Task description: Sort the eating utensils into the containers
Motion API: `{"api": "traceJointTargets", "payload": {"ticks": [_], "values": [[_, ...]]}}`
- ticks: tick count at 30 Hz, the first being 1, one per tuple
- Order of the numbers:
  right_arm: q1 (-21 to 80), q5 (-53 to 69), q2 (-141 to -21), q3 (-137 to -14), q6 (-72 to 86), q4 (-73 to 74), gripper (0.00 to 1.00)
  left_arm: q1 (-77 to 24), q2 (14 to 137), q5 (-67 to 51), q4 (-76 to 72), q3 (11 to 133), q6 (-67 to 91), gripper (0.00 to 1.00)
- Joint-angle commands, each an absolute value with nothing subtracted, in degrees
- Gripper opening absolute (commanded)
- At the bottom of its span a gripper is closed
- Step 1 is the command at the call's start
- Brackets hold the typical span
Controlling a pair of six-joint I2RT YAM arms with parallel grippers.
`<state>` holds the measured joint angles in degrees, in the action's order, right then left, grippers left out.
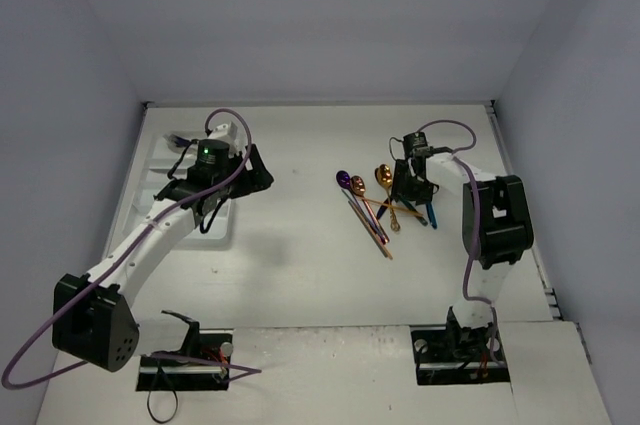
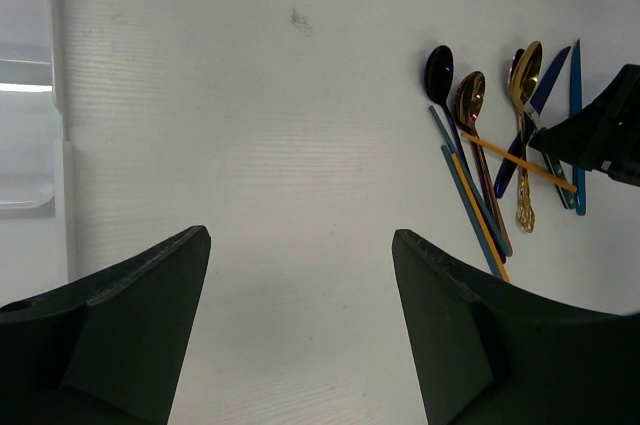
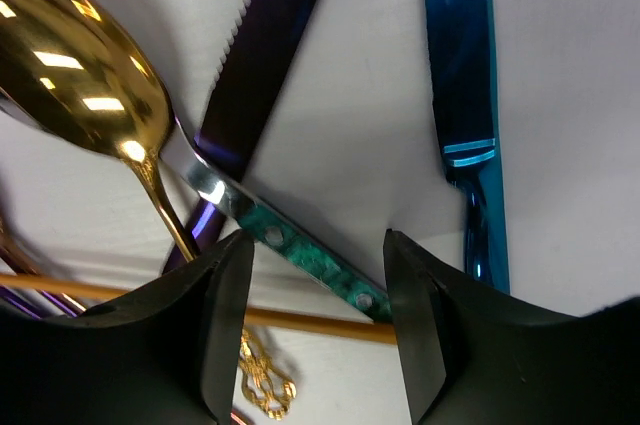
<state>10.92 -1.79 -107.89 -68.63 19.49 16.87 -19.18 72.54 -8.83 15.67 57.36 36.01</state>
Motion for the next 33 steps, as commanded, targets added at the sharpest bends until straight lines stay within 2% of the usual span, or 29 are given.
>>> {"api": "traceJointTargets", "payload": {"ticks": [1, 3, 6, 9, 15, 22, 29, 33], "values": [[10.6, -4.1, -110.4, -69.6, 19.8, 17.7, 0.51, -19.7, 70.8, -9.4, 14.9, 58.3, 33.3, 0.72], [11.1, -4.5, -110.8, -68.9, 19.5, 17.6, 0.37, -19.8, 71.3, -9.9, 14.9, 58.9, 33.0, 0.72], [13.2, -5.8, -110.2, -68.4, 19.2, 17.6, 0.12, -20.0, 71.9, -10.3, 14.8, 59.8, 33.0, 0.72], [16.4, -8.9, -109.6, -68.6, 18.0, 17.7, 0.0, -20.7, 72.5, -10.5, 14.8, 60.8, 33.1, 0.72], [25.0, -15.1, -107.1, -71.2, 14.3, 17.8, 0.0, -22.2, 74.1, -10.6, 14.6, 62.3, 33.8, 0.72], [26.9, -19.0, -102.1, -71.9, 14.3, 17.8, 0.0, -25.0, 75.5, -11.7, 12.8, 63.3, 36.0, 0.72], [26.8, -16.2, -95.7, -73.5, 11.1, 17.8, 0.0, -26.5, 76.6, -17.0, 2.9, 61.8, 41.6, 0.72], [26.8, -9.9, -91.8, -74.9, 6.8, 17.7, 0.0, -26.7, 77.5, -20.3, -4.0, 60.9, 45.5, 0.69]]}}
